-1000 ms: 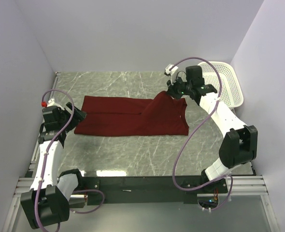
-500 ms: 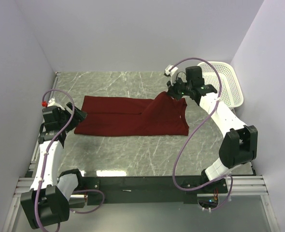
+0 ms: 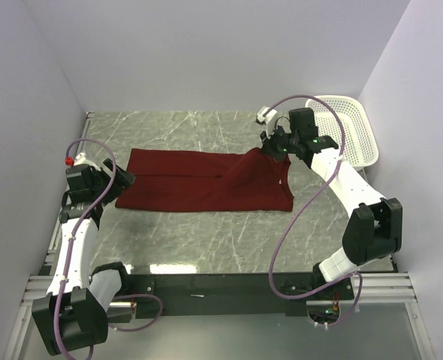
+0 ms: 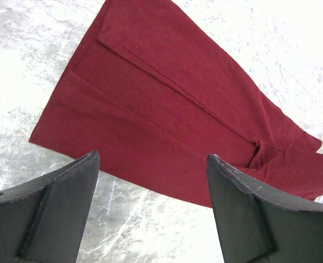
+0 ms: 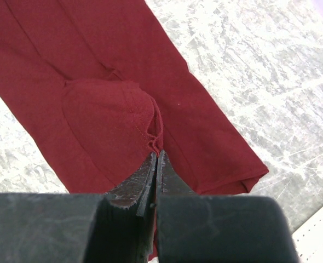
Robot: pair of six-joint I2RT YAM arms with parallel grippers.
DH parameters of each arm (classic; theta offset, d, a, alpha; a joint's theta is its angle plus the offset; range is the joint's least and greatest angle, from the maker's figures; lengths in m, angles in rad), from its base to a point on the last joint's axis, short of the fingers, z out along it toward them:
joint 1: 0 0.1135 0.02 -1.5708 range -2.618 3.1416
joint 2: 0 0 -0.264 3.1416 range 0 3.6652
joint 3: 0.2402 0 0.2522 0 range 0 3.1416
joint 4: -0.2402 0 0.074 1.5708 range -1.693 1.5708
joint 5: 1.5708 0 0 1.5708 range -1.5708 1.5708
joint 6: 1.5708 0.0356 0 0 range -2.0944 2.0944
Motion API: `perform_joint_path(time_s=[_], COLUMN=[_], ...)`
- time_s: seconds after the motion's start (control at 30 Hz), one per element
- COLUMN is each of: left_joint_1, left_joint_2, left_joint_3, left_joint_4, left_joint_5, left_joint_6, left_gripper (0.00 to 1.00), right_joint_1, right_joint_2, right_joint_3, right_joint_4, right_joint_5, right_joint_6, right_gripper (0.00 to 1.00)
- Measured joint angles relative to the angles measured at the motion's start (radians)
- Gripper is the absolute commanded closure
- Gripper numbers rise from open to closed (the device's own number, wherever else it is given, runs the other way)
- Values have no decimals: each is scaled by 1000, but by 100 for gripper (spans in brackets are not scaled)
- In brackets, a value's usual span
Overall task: Fold and stack the t-shirts
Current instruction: Fold the tshirt
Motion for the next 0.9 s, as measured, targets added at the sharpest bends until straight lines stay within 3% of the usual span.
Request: perform_joint_path(time_s=[0.9], left_joint_1=[0], left_joint_2=[0], left_joint_3=[-1], left_joint_4=[0], left_joint_5=[4], left_joint_6=[0], left_gripper=[16], right_joint_1=[0], right_joint_2=[-13], right_joint_3=[-20], right_joint_4=[0], right_joint_5=[5], right_joint_6=[0], right_gripper=[100])
